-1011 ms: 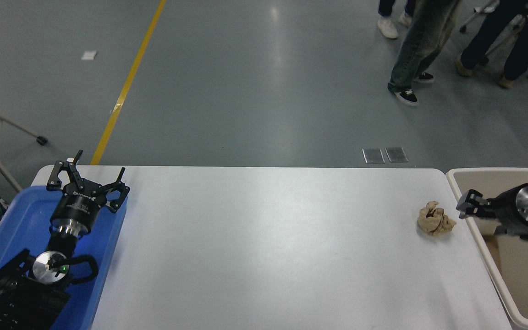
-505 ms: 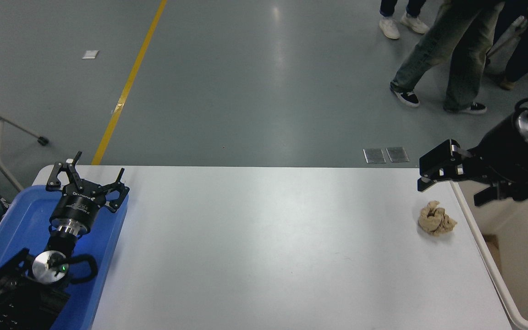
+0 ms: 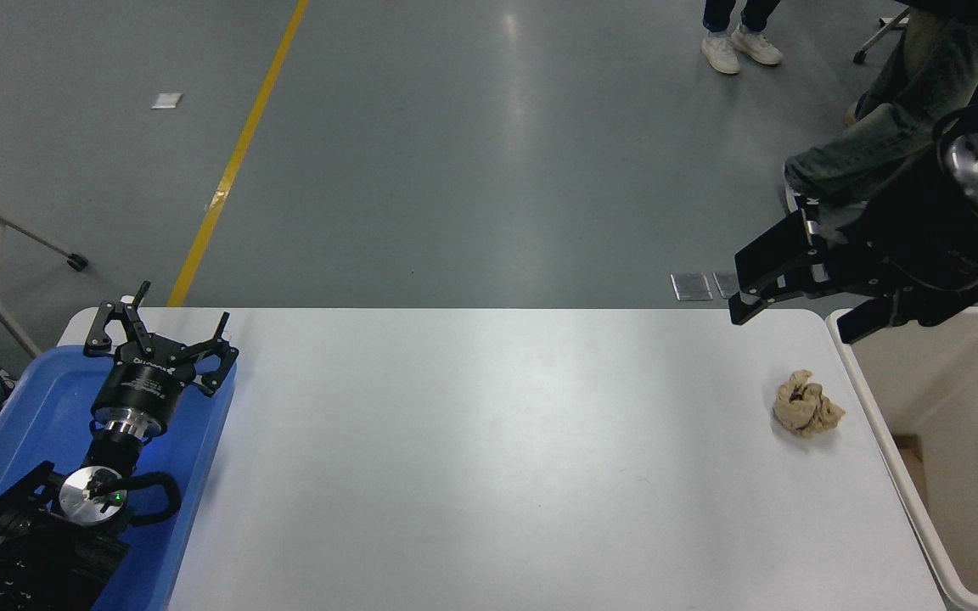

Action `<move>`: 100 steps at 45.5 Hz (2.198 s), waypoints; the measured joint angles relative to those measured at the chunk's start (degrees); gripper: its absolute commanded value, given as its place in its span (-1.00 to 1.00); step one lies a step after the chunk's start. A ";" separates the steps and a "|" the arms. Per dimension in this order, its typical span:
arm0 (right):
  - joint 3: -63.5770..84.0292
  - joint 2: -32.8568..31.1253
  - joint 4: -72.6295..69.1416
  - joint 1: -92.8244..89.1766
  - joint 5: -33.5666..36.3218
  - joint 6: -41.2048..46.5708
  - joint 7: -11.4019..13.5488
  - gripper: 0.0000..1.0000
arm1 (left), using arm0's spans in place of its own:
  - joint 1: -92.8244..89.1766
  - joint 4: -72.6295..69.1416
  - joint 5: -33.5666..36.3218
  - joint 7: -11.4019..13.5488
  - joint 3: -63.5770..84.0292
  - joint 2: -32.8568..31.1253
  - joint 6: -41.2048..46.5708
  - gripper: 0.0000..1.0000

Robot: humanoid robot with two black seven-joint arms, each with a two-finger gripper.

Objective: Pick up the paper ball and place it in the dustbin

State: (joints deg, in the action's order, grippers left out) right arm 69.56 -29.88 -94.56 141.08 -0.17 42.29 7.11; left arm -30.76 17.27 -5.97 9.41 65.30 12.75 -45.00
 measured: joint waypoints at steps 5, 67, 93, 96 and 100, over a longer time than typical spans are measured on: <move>0.16 -0.19 2.78 -6.81 0.01 -4.41 -0.05 1.00 | -0.03 0.04 0.00 0.00 0.01 0.00 0.00 0.99; -17.69 14.58 57.51 -76.63 -1.04 -43.86 -0.61 1.00 | -0.09 0.04 0.00 -0.05 -0.09 0.00 0.00 0.99; -12.79 20.08 69.49 -85.57 -6.81 -47.20 -0.13 -1.00 | -0.09 0.04 0.00 0.01 -0.09 0.00 0.00 0.99; -11.81 20.16 69.84 -85.86 -7.56 -47.22 -0.02 -1.00 | -0.09 0.04 0.00 0.00 -0.09 0.00 0.00 0.99; -10.95 20.17 70.12 -86.03 -8.20 -47.19 0.22 -1.00 | -0.09 0.04 0.00 0.00 -0.09 0.00 0.00 0.99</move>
State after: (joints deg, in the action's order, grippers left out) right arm 58.61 -9.71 -24.44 55.05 -8.37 -4.91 7.33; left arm -30.85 17.31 -5.98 9.41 65.21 12.74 -45.00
